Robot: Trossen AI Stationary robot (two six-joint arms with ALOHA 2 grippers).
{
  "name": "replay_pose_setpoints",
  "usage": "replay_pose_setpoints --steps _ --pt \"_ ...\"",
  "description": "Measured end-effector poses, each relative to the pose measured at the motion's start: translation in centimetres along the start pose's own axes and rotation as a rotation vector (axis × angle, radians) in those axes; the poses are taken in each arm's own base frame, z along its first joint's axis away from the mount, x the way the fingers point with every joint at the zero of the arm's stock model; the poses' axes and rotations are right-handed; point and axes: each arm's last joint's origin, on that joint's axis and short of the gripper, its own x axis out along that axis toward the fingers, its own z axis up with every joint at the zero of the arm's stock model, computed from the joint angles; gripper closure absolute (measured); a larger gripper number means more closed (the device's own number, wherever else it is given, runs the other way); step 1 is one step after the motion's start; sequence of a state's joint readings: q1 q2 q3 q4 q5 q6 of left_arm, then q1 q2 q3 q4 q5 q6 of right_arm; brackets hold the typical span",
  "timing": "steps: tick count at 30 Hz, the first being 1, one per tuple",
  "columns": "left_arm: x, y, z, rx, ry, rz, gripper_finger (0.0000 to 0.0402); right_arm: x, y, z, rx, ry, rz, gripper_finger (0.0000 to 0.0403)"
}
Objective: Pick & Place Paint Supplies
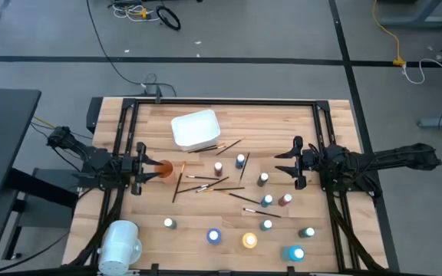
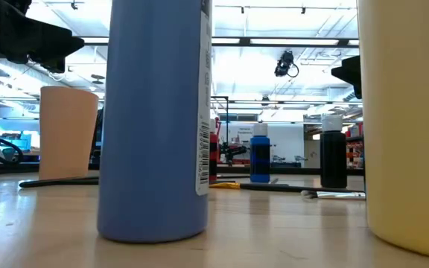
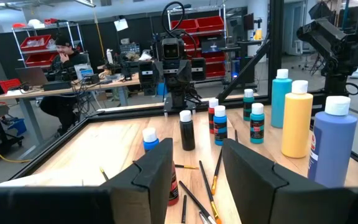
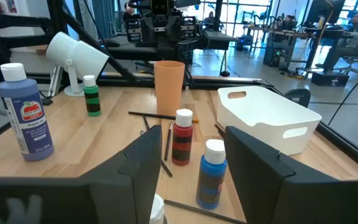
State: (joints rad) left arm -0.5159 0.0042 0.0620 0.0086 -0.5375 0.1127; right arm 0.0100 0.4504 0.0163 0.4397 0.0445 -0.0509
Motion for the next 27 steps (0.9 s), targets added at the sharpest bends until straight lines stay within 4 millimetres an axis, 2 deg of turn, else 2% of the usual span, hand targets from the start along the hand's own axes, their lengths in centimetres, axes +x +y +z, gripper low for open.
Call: replay_pose_setpoints --steps 27 --pt "0.0 0.01 0.04 -0.003 -0.005 0.001 0.0251 0.0 0.0 0.0 -0.044 0.0 0.001 0.0223"
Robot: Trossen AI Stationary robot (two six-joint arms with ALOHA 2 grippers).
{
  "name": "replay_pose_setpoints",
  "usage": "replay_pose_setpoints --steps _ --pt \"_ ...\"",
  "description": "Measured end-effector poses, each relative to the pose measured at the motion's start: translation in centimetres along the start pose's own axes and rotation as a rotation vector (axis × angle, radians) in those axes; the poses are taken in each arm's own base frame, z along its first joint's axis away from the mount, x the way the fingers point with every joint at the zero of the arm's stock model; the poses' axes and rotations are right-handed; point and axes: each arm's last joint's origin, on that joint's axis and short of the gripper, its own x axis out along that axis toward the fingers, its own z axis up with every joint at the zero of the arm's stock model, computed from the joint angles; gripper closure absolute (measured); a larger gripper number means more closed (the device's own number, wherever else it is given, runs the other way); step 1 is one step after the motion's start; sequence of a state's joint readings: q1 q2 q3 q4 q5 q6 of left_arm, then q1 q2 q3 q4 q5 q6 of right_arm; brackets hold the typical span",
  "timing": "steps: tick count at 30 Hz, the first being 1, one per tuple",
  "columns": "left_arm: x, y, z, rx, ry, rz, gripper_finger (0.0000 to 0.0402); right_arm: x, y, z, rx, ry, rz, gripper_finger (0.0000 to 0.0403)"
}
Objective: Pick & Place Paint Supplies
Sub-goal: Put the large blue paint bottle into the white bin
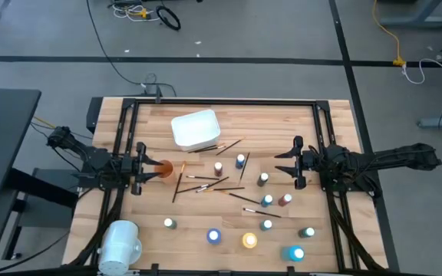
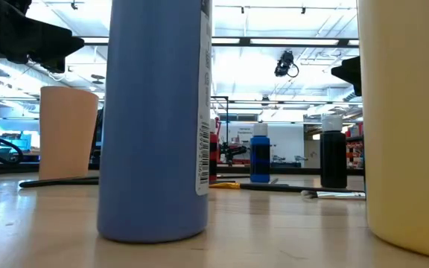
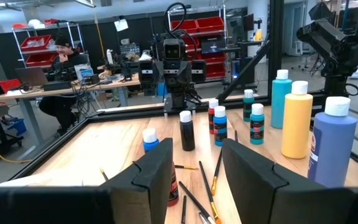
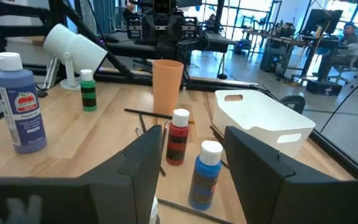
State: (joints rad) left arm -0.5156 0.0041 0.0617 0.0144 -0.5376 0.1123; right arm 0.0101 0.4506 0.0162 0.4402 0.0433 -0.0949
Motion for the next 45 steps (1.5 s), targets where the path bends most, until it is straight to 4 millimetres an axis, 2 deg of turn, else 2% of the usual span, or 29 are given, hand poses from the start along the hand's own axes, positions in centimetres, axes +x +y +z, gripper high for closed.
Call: replay_pose_setpoints --steps 6,12,17,22,25,28,30,34,39,45 --pt "0.0 0.0 0.0 -0.059 -0.002 -0.001 0.0251 0.0 -0.1 0.9 0.178 -0.094 0.008 0.0223" --pt "0.0 0.1 0.0 -0.03 0.0 0.028 0.0251 -0.3 -0.2 2.5 0.164 -0.26 0.004 0.0223" --pt "0.0 0.1 0.0 -0.013 -0.002 0.036 0.0251 -0.5 -0.3 3.1 0.163 -0.323 -0.014 0.0223" --pt "0.0 0.3 0.1 0.045 0.004 0.092 0.0251 -1.2 -1.3 4.2 0.07 -0.435 -0.338 0.0223" --pt "0.0 0.4 0.6 0.064 -0.034 0.132 0.0251 -1.5 -1.8 4.4 0.076 -0.431 -0.526 0.0223" --pt "-0.2 0.7 1.5 0.069 -0.109 0.193 0.0251 -1.6 -2.0 4.3 0.098 -0.416 -0.613 0.0223" --pt "-0.4 1.0 2.3 0.041 -0.174 0.244 0.0251 -1.4 -1.9 4.2 0.085 -0.405 -0.577 0.0223" --pt "-0.8 1.5 4.0 -0.01 -0.255 0.265 0.0251 -1.0 -1.4 4.3 0.036 -0.427 -0.383 0.0223" --pt "-0.8 1.6 5.8 -0.021 -0.269 0.248 0.0251 0.0 -1.2 5.6 0.057 -0.44 -0.231 0.0223" --pt "1.2 0.3 6.6 0.024 -0.197 0.119 0.0251 3.3 -0.9 7.6 0.074 -0.33 -0.056 0.0223"
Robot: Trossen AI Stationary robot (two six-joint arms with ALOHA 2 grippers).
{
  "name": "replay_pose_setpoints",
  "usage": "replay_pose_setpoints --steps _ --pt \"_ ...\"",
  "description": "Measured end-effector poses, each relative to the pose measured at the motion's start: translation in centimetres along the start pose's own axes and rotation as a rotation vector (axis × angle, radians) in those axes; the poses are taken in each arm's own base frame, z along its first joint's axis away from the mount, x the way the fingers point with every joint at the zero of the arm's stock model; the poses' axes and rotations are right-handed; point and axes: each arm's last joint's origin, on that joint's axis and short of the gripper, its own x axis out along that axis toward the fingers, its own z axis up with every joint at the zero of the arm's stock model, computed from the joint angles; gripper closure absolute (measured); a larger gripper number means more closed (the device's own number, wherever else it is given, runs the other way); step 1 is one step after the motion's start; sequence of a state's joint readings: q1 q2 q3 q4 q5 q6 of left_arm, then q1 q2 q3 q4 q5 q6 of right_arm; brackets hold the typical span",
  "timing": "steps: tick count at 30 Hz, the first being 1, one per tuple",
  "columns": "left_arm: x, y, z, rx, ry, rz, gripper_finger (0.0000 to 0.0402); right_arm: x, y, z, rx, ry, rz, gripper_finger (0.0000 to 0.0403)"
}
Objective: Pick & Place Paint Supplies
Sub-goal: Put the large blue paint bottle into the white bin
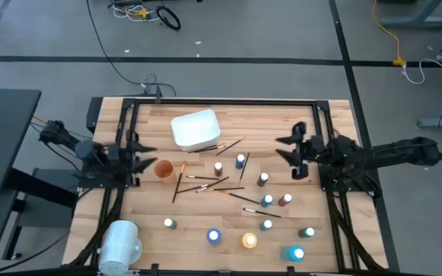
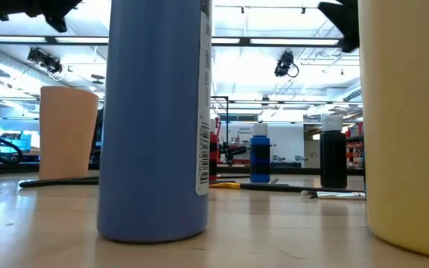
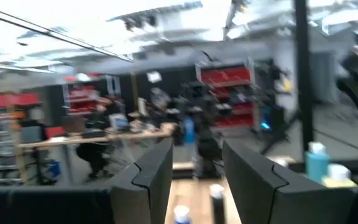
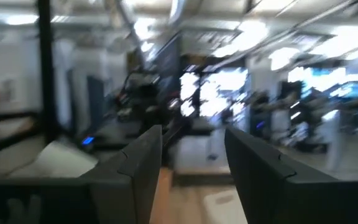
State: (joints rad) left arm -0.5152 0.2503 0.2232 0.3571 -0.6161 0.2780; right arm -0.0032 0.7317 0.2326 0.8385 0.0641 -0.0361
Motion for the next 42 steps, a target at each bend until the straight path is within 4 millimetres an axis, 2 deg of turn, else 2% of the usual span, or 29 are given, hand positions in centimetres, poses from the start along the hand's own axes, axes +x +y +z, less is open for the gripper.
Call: replay_pose_setpoints --steps 8,14,24,29,35,42 --pt "3.6 -3.4 0.0 -0.017 0.139 -0.25 0.0251 5.2 0.7 -0.1 0.0 0.097 0.136 0.0223" --pt "6.8 -6.5 -0.1 -0.105 0.256 -0.448 0.0251 7.2 0.9 -0.8 0.001 0.151 0.137 0.0223" --pt "12.5 -11.4 -2.5 -0.144 0.376 -0.473 0.0247 7.5 0.9 -1.5 0.04 0.197 0.135 0.0223" --pt "14.5 -13.9 -3.6 -0.177 0.405 -0.617 0.0227 7.3 0.9 -2.2 0.075 0.277 0.133 0.0223" --pt "16.5 -16.4 -6.0 -0.147 0.446 -0.665 0.0186 7.2 0.9 -2.5 0.077 0.311 0.132 0.0223" --pt "17.4 -17.3 -7.8 -0.147 0.506 -0.672 0.015 7.3 0.9 -2.4 0.044 0.301 0.136 0.0223"
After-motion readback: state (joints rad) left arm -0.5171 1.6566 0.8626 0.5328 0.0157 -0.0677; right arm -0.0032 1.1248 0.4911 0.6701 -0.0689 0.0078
